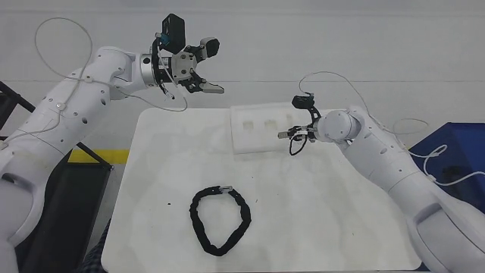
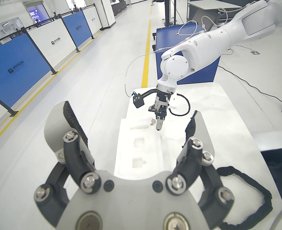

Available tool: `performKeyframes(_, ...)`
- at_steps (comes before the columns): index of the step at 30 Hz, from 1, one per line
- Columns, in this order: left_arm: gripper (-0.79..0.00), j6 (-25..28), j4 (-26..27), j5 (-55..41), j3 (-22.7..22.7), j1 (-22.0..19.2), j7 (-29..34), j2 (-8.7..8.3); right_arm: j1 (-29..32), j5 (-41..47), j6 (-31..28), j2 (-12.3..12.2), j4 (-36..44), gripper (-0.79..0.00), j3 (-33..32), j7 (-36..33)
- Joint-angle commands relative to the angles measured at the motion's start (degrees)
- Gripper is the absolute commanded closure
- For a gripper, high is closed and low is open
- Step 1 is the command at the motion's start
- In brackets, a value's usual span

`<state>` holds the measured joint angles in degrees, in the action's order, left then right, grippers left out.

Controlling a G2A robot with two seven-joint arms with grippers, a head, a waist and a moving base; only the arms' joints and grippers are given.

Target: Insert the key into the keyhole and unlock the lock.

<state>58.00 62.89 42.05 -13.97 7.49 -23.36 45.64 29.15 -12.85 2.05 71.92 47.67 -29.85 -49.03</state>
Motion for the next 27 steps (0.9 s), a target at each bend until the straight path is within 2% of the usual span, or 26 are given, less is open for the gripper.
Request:
performKeyframes(1, -0.785, 0.0, 0.0, 0.0, 0.0, 0.0, 0.0, 0.00, 0.5, -0.8, 2.2, 0.1, 0.6, -0.785, -0.1, 0.9)
performKeyframes(8, -0.785, 0.0, 0.0, 0.0, 0.0, 0.0, 0.0, 0.00, 1.5, -3.9, 7.4, 0.5, 1.9, -0.785, -0.3, 1.7)
performKeyframes(11, -0.785, 0.0, 0.0, 0.0, 0.0, 0.0, 0.0, 0.00, 1.7, -4.8, 8.7, 0.7, 2.3, -0.616, -0.5, 1.4)
performKeyframes(12, -0.785, 0.0, 0.0, 0.0, 0.0, 0.0, 0.0, 0.00, 1.8, -5.1, 9.0, 0.7, 2.3, -0.443, -0.6, 1.2)
performKeyframes(13, -0.785, 0.0, 0.0, 0.0, 0.0, 0.0, 0.0, 0.00, 1.8, -5.5, 9.5, 0.8, 2.4, -0.385, -0.6, 0.9)
performKeyframes(27, -0.785, 0.0, 0.0, 0.0, 0.0, 0.0, 0.0, 0.00, 2.1, -8.4, 13.0, 1.7, 1.8, -0.369, -1.7, -1.0)
